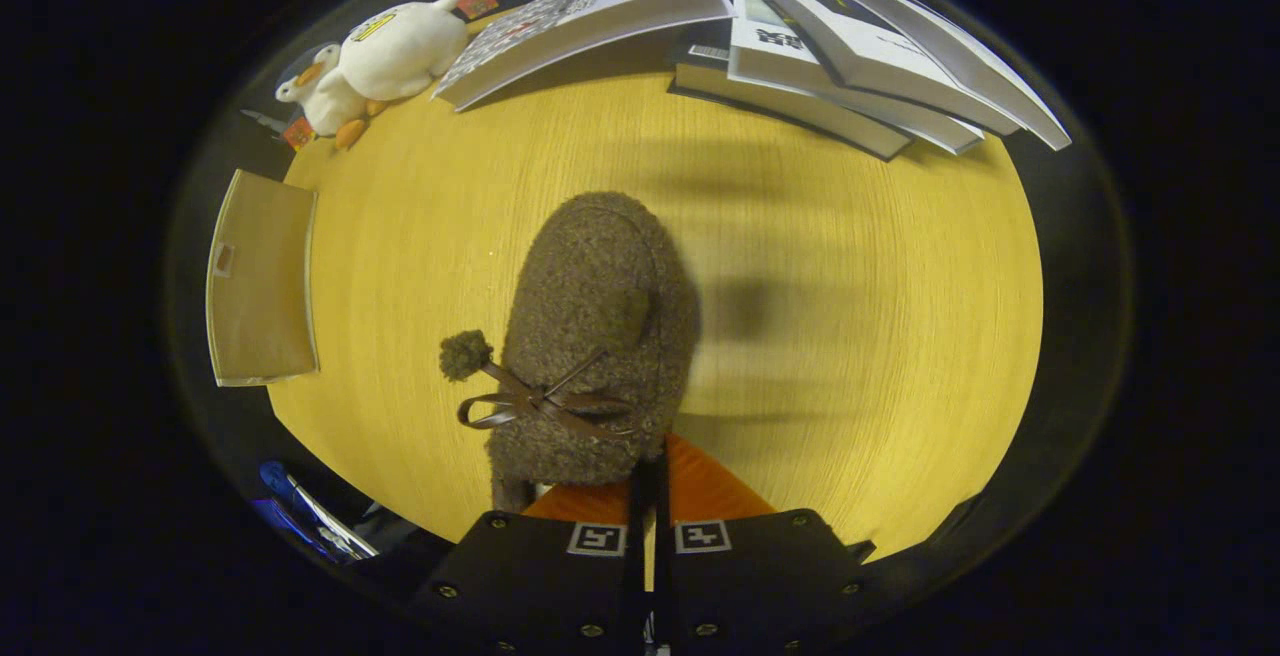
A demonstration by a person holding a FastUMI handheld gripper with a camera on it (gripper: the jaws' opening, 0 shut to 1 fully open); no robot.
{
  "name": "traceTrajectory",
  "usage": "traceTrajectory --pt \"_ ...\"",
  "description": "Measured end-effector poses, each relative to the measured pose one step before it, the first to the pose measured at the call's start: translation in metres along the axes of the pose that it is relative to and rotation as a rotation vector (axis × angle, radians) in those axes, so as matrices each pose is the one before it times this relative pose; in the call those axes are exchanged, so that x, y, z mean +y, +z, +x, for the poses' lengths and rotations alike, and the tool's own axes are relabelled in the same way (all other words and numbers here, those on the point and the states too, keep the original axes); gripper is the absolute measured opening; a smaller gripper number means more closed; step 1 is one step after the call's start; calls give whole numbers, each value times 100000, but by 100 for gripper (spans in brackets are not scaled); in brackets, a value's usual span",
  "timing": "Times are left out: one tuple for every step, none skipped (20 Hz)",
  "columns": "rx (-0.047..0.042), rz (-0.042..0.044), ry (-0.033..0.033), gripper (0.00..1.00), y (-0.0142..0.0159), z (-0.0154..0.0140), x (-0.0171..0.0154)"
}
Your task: Open the storage box then place both shoes into the box .Put the left shoe in first, then the right shoe, with the right side of both shoes facing outward in a uniform manner.
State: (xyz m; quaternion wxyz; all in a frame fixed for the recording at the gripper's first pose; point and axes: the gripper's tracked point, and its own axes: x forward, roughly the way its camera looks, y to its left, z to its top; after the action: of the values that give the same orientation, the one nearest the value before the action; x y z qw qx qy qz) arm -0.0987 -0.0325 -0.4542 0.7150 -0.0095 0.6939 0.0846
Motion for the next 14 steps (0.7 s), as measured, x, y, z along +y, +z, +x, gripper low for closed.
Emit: traceTrajectory --pt "-1402 -1258 -213 4 282 -219 -6" --pt "-1113 -502 -191 4 173 -325 74" --pt "-368 336 334 4 177 -243 170" --pt "-664 1212 938 4 286 -344 303" --pt "-126 56 1325 4 232 -605 526" --pt "-803 67 962 4 269 -797 454" --pt "-1004 -963 694 4 385 -881 481" --pt "-1101 -1469 296 4 433 -938 497" --pt "-915 -2486 -396 4 433 -952 467" --pt "-2114 -2354 -972 4 638 -1100 487" --pt "-1528 -2983 -1069 4 673 -992 580" --pt "-1842 -2951 -746 4 744 -1089 655" --pt "-1872 -2529 -84 4 905 -1011 1014" --pt "-1583 -2012 757 4 798 -1054 1111"
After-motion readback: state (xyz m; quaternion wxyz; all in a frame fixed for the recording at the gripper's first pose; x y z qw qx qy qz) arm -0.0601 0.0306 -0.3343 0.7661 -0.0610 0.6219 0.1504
